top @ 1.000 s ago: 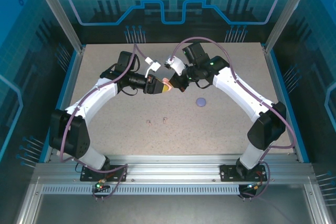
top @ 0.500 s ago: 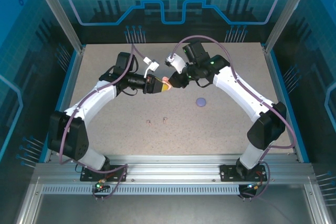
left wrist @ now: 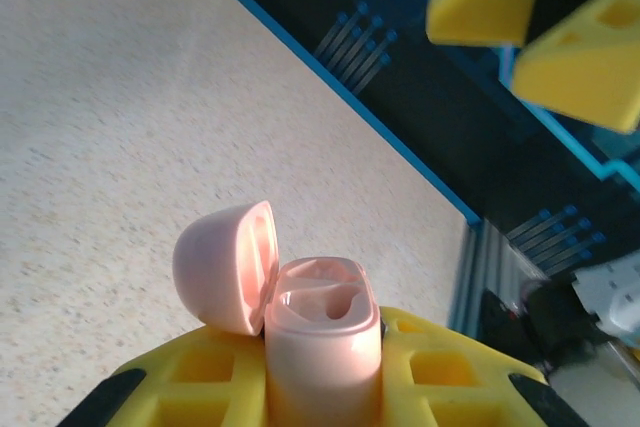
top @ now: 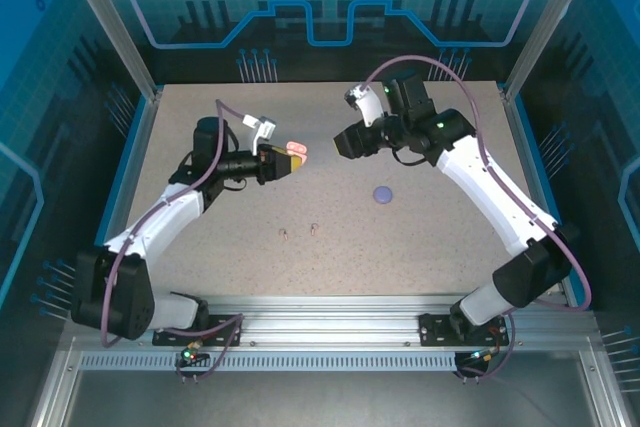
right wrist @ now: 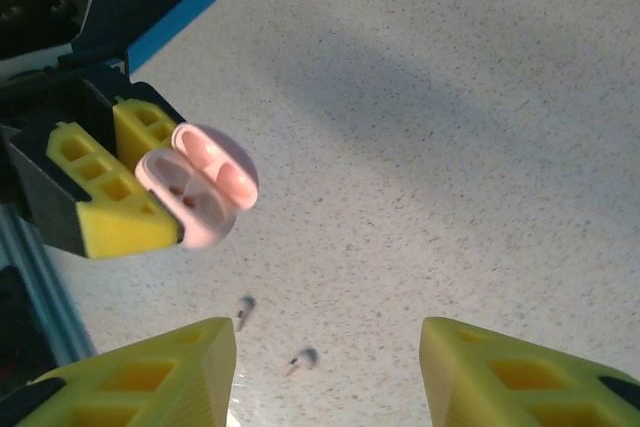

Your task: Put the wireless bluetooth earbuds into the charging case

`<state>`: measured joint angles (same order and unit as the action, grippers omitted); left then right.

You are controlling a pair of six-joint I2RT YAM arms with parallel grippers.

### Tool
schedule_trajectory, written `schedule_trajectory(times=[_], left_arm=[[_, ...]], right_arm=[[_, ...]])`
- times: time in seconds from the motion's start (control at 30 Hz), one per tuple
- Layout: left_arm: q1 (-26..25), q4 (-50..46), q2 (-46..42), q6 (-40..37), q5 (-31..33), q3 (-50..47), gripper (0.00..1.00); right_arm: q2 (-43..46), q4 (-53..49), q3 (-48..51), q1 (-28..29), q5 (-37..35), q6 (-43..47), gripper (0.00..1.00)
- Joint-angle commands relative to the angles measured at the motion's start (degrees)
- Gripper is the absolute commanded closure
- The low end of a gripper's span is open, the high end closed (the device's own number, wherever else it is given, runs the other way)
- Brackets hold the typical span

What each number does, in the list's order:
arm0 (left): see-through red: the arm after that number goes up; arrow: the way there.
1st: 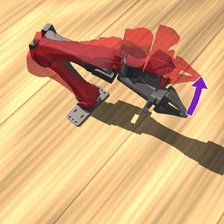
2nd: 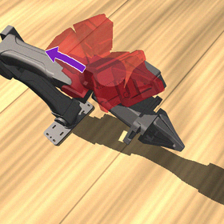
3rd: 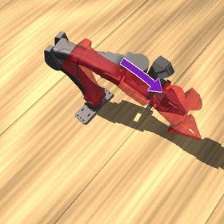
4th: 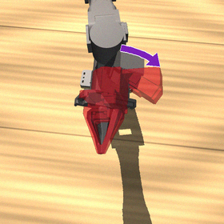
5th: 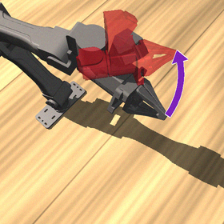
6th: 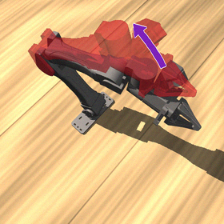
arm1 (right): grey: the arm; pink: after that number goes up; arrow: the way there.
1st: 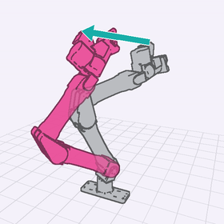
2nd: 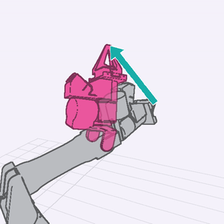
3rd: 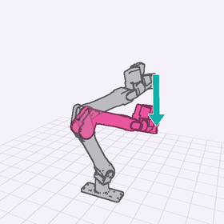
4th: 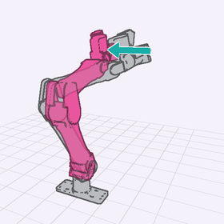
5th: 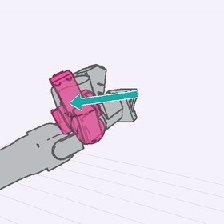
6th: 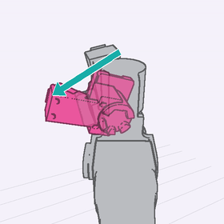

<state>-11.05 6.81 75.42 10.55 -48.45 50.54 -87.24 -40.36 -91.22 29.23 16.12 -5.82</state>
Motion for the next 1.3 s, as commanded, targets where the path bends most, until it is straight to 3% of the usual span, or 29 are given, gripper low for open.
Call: schedule_trajectory(times=[0.0,0.33,0.57,0.9,1.27], left_arm=[[0.57,10.04,-4.66,4.27,8.02,-3.89,1.0],[0.84,17.82,-14.51,9.02,23.57,-11.26,1.0],[0.85,18.06,-20.06,11.06,34.11,-13.8,1.0],[1.55,15.78,-24.02,13.79,42.99,-13.99,1.0],[2.73,15.69,-24.65,15.13,44.29,-13.87,1.0]], right_arm=[[1.01,2.16,4.81,0.84,0.59,-8.76,0.46],[-6.74,6.1,13.08,12.03,-8.29,-19.5,0.45],[-18.49,4.68,8.91,21.06,-15.8,-25.74,0.45],[-33.41,-2.47,-3.51,27.51,-23.68,-29.73,0.48],[-41.69,-6.81,-12.45,29.55,-25.46,-31.2,0.51]])
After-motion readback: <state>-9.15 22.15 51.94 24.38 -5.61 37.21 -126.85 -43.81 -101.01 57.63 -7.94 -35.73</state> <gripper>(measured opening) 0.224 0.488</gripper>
